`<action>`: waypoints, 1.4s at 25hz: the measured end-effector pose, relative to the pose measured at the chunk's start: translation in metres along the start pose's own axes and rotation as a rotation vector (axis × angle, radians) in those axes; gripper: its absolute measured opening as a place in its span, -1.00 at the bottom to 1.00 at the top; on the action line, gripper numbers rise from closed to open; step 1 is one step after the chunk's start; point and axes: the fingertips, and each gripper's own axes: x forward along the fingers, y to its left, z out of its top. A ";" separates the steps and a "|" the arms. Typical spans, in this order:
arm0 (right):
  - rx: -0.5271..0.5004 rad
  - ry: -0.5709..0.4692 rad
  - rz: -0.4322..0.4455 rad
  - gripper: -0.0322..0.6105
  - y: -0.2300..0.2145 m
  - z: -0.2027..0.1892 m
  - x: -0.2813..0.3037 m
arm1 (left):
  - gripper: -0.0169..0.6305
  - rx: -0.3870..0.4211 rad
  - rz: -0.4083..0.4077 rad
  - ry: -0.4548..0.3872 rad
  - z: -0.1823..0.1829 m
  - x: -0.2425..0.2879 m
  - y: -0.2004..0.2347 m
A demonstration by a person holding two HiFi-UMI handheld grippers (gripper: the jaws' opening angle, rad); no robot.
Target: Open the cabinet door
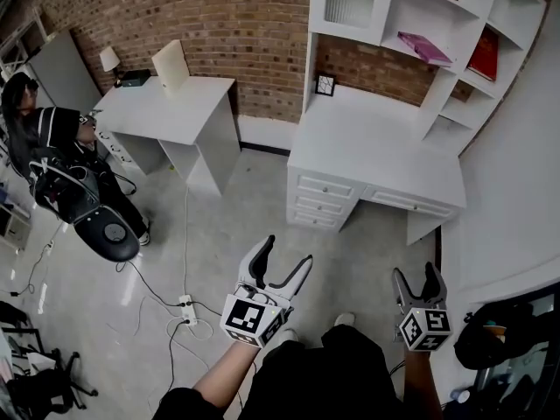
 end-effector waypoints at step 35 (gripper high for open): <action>0.052 -0.017 0.080 0.23 -0.191 0.086 0.292 | 0.08 0.036 0.132 0.041 0.010 0.328 0.058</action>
